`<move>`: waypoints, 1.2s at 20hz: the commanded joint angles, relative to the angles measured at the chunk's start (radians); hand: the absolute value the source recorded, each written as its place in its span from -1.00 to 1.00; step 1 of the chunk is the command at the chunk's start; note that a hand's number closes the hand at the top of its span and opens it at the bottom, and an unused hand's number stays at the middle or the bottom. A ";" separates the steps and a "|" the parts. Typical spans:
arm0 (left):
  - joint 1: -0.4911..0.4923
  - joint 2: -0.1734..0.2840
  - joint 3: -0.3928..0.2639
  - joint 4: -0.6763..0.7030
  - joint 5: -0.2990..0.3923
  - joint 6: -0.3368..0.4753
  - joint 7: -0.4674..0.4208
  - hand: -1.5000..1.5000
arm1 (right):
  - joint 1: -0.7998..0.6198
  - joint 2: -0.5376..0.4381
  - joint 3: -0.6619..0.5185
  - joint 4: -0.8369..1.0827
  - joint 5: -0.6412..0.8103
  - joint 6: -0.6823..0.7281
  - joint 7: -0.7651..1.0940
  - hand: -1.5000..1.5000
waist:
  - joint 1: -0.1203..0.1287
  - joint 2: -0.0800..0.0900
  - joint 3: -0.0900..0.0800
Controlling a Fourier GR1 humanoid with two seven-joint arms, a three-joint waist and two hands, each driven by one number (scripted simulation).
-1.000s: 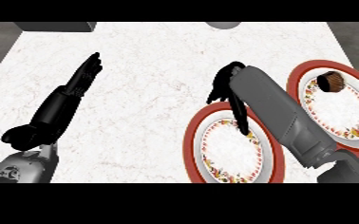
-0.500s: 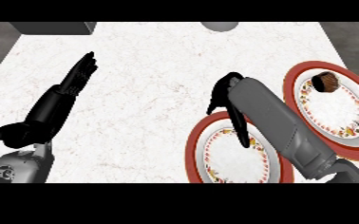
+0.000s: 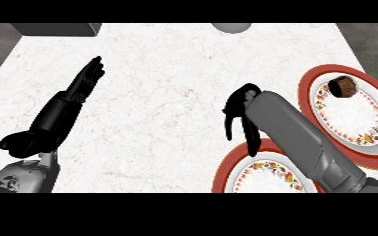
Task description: Pick the cupcake from the plate and place it in the plate
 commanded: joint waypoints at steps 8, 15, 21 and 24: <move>0.008 0.004 0.012 -0.003 -0.003 -0.015 0.000 0.00 | 0.071 -0.188 -0.133 0.078 0.129 -0.240 0.119 1.00 | -0.017 0.044 0.009; 0.013 0.011 0.028 -0.008 -0.006 -0.002 -0.001 0.00 | -0.001 -0.437 -0.248 0.208 0.234 -0.489 0.317 1.00 | -0.063 0.055 -0.008; -0.009 0.009 0.014 -0.022 -0.006 -0.014 -0.007 0.00 | -0.123 -0.584 -0.281 0.322 0.368 -0.746 0.526 1.00 | 0.026 0.080 -0.005; -0.027 0.008 -0.001 -0.035 -0.008 -0.025 -0.014 0.00 | -0.184 -0.639 -0.285 0.370 0.434 -0.852 0.616 1.00 | 0.078 0.093 -0.002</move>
